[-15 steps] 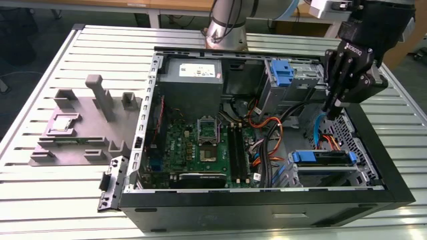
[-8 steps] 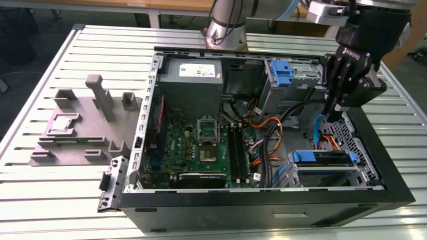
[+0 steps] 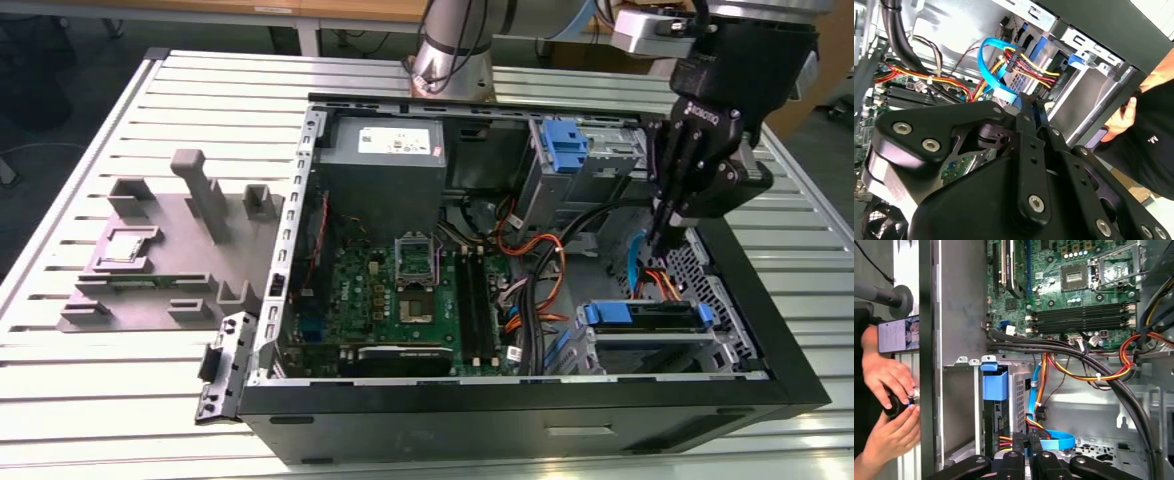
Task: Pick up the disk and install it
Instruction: 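Insert the second disk wire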
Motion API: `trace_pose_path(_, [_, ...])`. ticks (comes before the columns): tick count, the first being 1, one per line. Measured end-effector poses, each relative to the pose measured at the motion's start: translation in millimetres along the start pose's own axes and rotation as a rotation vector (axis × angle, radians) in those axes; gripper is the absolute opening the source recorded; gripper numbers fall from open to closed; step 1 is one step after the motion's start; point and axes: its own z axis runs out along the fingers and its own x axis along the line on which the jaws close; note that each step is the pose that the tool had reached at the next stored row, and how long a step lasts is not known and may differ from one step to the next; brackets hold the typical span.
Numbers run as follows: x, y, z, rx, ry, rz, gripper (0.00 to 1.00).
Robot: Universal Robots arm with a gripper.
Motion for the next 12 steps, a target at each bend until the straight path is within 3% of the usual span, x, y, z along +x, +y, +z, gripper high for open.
trace_pose_path(6, [1.0,-0.1,0.5,0.0003,0.0036,0.0,0.16])
trace_pose_path(8, [4.3,-0.2,2.1,0.0011,0.0035,0.0,0.16])
trace_pose_path(10, [8.5,-0.3,4.6,0.0029,0.0001,0.0,0.16])
trace_pose_path(12, [11.9,-0.5,6.9,0.0048,-0.0092,0.001,0.16])
